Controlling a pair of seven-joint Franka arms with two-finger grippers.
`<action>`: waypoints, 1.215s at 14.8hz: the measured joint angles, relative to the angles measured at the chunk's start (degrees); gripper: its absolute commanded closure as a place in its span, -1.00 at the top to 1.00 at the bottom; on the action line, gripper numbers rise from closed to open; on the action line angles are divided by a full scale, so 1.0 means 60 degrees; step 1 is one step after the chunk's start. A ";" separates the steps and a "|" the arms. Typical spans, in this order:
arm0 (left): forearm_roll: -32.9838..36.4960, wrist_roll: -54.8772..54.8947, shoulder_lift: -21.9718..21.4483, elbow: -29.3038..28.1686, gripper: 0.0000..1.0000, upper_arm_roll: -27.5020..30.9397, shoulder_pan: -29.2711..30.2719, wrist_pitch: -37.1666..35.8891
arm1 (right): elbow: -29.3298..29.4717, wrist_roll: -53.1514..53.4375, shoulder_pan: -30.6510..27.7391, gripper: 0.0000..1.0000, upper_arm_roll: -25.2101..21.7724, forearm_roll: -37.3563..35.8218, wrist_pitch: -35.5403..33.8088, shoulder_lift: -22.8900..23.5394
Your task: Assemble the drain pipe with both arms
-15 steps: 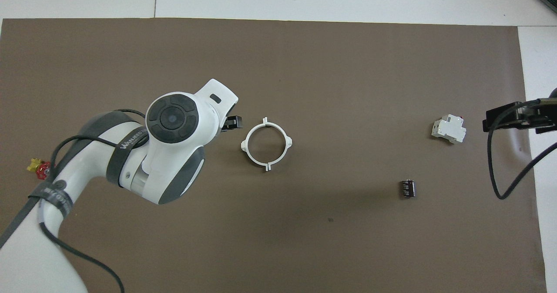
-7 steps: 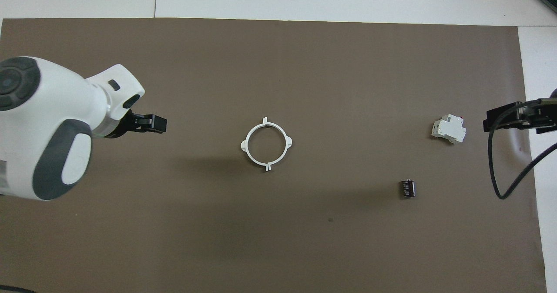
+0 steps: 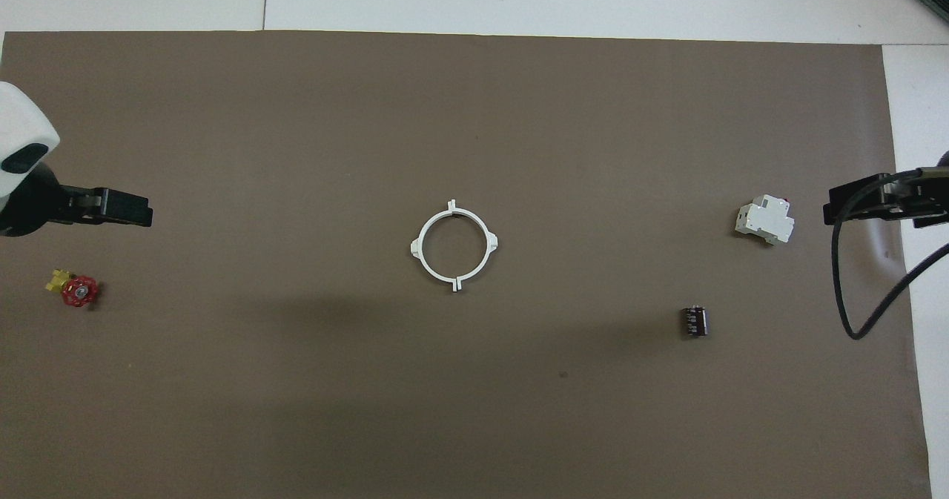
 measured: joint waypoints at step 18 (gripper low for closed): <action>-0.0001 0.0026 0.0223 0.1766 1.00 -0.0071 0.0290 -0.2579 | 0.0000 0.0000 0.0023 1.00 0.0019 0.0000 0.0000 -0.0001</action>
